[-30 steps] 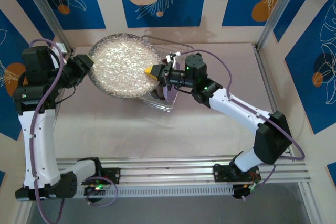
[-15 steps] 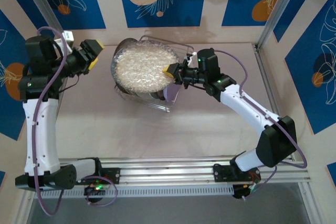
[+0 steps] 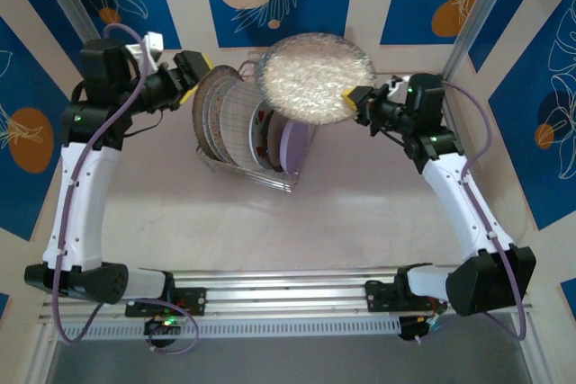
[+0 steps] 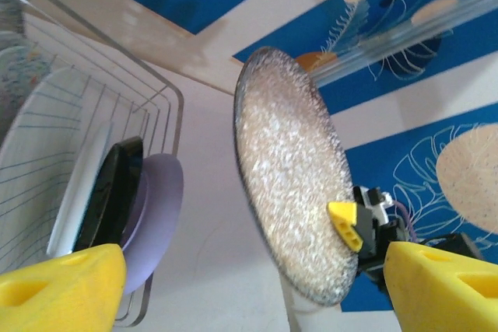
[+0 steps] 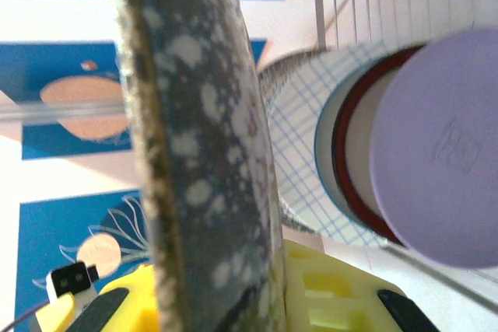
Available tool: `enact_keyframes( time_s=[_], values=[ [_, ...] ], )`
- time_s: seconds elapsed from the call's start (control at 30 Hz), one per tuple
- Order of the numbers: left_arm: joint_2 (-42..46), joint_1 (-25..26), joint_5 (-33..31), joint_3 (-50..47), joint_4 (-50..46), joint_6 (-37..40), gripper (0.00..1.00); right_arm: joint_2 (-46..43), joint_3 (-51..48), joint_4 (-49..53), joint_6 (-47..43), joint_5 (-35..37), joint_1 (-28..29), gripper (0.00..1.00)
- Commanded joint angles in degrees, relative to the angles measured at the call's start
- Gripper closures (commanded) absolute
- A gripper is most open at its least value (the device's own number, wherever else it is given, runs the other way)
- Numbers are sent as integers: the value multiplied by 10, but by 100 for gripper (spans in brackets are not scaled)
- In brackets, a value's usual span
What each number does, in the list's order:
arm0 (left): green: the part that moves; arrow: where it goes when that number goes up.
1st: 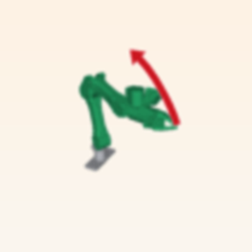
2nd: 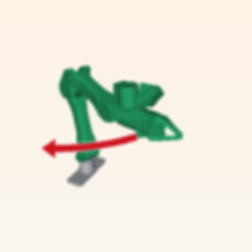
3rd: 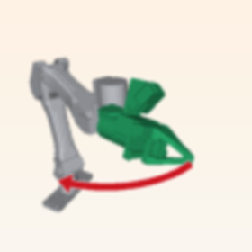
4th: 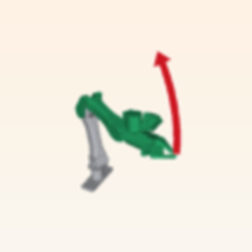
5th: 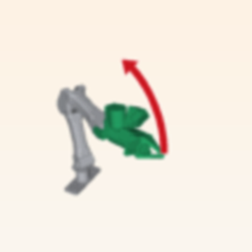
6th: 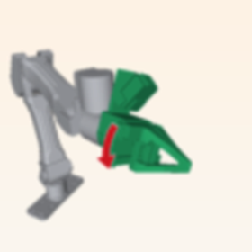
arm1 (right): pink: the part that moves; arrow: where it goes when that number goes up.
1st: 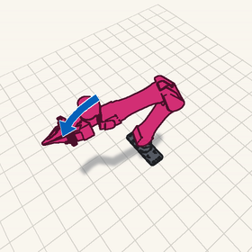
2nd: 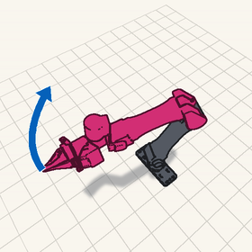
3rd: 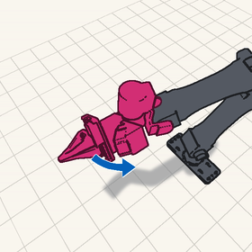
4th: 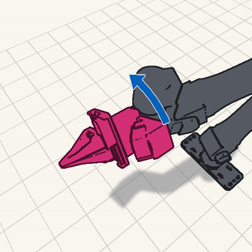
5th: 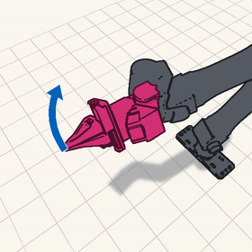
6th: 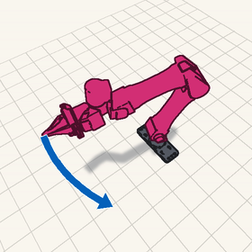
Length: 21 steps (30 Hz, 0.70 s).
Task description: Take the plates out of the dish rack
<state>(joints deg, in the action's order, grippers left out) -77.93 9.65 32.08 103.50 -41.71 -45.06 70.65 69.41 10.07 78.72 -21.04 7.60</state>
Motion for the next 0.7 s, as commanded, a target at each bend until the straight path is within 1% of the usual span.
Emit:
enact_keyframes(
  time_s=[0.0, 0.03, 0.1, 0.23, 0.4, 0.67],
  values=[
    [-9, 37, -48, 26, 42, 43, 14, -44, 36, -97, -10, -12, -30, 100],
    [-10, 47, -61, 26, 54, 50, 13, -47, 30, -101, -8, -7, -41, 100],
    [-12, 68, -87, 25, 70, 66, 0, -52, 17, -113, -2, 7, -60, 100],
    [-7, 108, -126, 6, 125, 93, 0, -63, -9, -136, 2, 42, -84, 100],
    [-5, 160, -172, -5, 154, 144, 0, -74, -42, -146, 6, 80, -103, 100],
    [30, 253, -252, -62, 231, 215, 0, -75, -123, -199, 10, 91, -147, 100]
  ],
)
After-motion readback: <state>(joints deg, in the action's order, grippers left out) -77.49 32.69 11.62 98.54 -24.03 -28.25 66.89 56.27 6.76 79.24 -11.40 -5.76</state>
